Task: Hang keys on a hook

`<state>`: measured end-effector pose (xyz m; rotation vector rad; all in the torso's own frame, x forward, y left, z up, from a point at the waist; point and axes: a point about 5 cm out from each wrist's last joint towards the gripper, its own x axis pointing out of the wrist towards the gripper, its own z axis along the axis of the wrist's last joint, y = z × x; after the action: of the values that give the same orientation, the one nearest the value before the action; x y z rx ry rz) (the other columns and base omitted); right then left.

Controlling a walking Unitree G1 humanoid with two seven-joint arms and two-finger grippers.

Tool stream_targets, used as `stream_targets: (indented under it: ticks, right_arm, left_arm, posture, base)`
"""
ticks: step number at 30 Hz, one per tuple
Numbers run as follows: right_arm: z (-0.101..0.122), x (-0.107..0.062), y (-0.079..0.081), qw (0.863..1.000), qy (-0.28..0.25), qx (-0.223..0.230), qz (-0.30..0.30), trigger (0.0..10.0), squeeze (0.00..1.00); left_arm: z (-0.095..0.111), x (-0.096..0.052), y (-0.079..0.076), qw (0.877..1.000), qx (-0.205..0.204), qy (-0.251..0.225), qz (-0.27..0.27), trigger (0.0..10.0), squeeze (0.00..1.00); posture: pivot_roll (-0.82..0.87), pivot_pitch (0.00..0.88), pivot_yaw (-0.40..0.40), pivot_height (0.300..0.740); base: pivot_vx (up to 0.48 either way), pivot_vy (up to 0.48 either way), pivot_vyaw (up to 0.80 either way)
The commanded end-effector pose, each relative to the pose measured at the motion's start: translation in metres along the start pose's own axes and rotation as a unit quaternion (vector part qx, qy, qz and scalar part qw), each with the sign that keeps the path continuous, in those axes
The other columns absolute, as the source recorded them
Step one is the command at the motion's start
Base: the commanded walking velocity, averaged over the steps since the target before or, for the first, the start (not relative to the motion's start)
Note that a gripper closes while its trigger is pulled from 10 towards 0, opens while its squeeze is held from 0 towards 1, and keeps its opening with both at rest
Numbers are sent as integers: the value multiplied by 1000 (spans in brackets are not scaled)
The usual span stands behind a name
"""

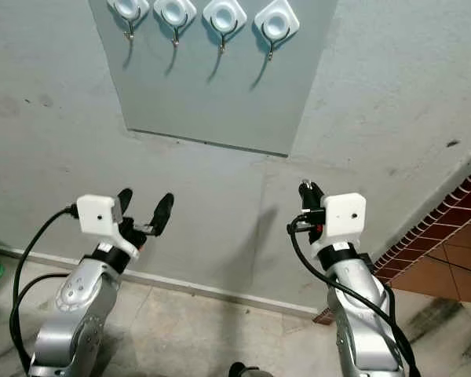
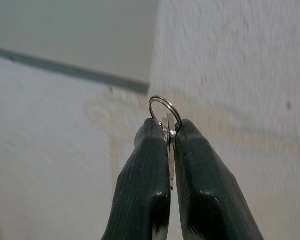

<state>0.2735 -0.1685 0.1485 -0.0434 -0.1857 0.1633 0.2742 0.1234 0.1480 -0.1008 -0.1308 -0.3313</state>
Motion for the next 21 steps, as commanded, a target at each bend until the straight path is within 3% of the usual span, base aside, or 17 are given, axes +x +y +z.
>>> stream_targets:
  ticks: [1,4,10,21]
  right_arm:
    - [18,4,3,999,-37,-7,16,10000,0]
    - [42,9,6,996,-81,2,35,10000,0]
    - [66,19,9,991,-123,-6,55,10000,0]
    - [86,35,8,984,-154,-16,84,10000,0]
  left_arm:
    - [8,2,-8,999,15,-9,-28,10000,0]
    - [20,7,-20,997,28,-26,-64,10000,0]
    - [35,14,-33,994,24,-45,-101,10000,0]
    - [59,22,-42,988,25,-75,-135,10000,0]
  posture:
    - [-13,132,-25,740]
    - [-13,131,-26,740]
    - [-18,136,-29,740]
    - [-12,132,-37,740]
  base:
    - [0,0,0]
    - [0,0,0]
    - [0,0,0]
    - [0,0,0]
